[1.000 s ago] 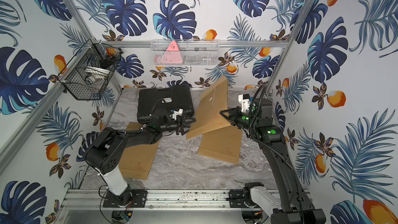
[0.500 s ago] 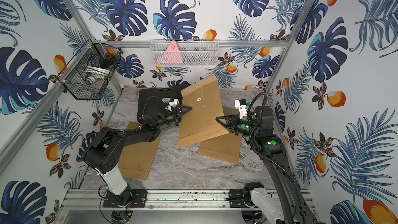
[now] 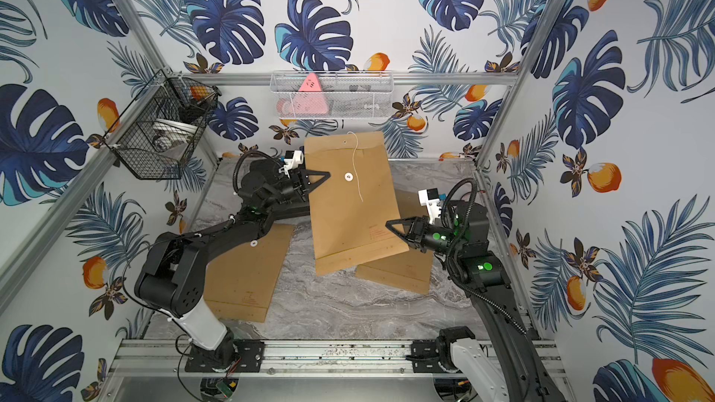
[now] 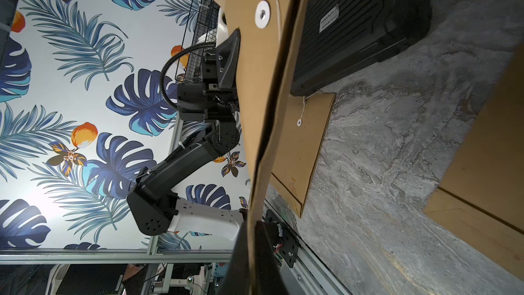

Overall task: Close the mouth of the file bag
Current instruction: Pick up the file bag from the file bag, then close the file bag.

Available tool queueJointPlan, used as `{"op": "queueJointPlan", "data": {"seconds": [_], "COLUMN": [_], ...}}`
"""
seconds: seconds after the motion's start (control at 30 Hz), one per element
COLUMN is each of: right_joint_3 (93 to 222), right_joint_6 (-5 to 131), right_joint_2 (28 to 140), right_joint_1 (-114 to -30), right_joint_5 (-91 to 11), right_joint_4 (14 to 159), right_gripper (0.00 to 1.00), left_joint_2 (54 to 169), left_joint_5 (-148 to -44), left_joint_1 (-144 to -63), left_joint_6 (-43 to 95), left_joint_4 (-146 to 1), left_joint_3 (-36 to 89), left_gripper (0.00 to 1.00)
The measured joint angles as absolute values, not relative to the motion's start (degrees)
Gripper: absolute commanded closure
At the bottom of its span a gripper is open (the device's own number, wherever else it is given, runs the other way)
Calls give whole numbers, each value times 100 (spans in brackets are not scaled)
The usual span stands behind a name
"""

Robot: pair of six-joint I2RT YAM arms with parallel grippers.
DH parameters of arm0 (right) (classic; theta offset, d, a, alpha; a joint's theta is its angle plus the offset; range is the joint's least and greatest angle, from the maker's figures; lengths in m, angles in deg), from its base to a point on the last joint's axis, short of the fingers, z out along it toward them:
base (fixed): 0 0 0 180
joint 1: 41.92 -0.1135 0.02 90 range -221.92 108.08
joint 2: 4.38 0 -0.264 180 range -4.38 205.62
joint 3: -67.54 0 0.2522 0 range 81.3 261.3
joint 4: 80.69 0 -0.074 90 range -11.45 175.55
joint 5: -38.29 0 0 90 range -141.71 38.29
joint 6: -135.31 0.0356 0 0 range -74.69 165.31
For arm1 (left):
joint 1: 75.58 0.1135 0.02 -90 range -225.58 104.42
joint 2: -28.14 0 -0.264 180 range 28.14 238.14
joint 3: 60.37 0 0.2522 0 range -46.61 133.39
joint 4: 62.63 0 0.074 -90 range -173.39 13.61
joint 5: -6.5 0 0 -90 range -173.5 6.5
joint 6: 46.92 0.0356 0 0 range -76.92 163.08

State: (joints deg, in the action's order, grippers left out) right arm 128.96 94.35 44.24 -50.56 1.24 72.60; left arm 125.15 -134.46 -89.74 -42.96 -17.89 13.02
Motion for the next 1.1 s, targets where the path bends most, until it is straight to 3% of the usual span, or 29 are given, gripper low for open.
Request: {"op": "queueJointPlan", "data": {"seconds": [0.07,0.17,0.4,0.6,0.7,0.9,1.1], "right_joint_3": [12880,12996,14318,16380,17315,17971,17311], "right_joint_6": [9408,9271,8705,8558,8528,8488,8552], "right_joint_2": [4467,4524,4957,6024,6428,6751,6889], "right_joint_1": [-5065,-5065,-5048,-5037,-5032,-5533,-6494], "right_joint_5": [124,28,-1465,-2453,-2787,-3235,-3710], "right_joint_4": [7275,7297,6313,5122,4606,4221,4267], "right_gripper": [53,36,24,25,27,42,58], "left_joint_2": [12461,12354,11731,11175,11062,10747,10692], "left_joint_5": [-13486,-13794,-14382,-14246,-14152,-14065,-14065], "left_joint_1": [-8952,-8939,-8801,-9105,-9231,-9347,-9496], "left_joint_6": [-4132,-3929,-2740,843,1896,2414,2443], "left_joint_4": [-2021,-2231,-3370,-6869,-7842,-8095,-8082], "left_joint_3": [1427,1604,2039,3023,3079,2894,3027], "left_gripper": [100,100,100,100,100,100,100]}}
